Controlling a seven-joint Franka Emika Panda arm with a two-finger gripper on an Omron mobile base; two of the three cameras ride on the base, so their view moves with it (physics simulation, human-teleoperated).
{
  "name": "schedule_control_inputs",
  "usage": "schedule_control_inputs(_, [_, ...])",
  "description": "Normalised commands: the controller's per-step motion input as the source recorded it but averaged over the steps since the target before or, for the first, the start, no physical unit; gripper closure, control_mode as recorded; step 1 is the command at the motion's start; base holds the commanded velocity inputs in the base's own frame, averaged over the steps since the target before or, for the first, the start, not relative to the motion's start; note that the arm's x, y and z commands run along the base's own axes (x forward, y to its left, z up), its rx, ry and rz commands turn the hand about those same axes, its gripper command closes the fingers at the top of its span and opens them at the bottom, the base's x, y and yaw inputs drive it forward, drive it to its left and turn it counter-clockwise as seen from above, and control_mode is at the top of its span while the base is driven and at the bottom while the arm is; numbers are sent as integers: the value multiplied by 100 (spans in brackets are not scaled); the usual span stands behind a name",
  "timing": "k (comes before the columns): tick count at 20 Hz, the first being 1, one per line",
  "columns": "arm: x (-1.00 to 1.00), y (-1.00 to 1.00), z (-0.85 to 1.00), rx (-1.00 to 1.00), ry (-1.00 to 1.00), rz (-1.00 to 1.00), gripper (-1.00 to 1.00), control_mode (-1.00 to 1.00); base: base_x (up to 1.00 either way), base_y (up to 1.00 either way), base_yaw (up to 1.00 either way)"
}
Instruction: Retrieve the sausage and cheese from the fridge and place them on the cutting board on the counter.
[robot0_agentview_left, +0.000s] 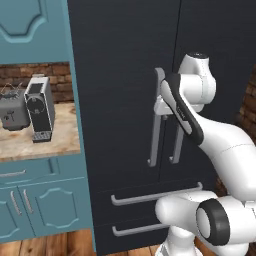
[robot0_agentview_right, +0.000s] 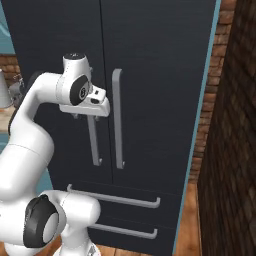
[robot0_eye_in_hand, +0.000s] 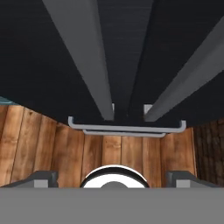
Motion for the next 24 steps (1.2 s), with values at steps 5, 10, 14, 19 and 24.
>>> schedule_control_inputs(5, [0,0,0,0,0,0,-100,100,-31,-23,0])
schedule_control_inputs(10, [0,0,0,0,0,0,-100,100,-2,-1,0])
schedule_control_inputs(14, [3,-8,-3,0,-7,0,-100,-100,0,0,0])
schedule_control_inputs(19, [17,-45,0,0,-29,-6,-100,-100,0,0,0])
schedule_control_inputs(24, [18,-53,0,4,-34,-13,-100,-100,0,0,0])
